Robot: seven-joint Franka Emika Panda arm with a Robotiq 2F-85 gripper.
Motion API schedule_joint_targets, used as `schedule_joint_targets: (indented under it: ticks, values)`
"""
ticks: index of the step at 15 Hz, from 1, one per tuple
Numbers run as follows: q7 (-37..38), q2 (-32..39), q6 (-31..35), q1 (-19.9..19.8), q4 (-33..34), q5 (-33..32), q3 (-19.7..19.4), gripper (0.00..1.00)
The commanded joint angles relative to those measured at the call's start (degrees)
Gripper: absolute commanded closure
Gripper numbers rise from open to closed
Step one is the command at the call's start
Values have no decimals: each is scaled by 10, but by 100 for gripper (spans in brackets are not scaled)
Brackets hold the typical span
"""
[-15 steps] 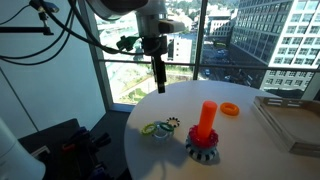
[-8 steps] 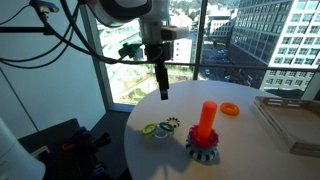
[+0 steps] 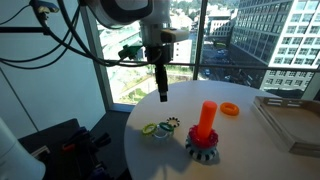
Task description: Remove the ring from the pole
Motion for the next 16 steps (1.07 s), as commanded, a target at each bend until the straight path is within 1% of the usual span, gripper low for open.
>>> schedule_joint_targets:
  ticks: [1,5,8,11,16]
  values:
    - [40,20,16,-6,11,2,-10,0]
    - [65,46,37,-13,20,4,-28,0]
    - [51,73,65,-14,29,10,-42,0]
    - [59,103,95,-11,41,6,-53,0]
    - [75,145,110,-5,65,6,-71,0]
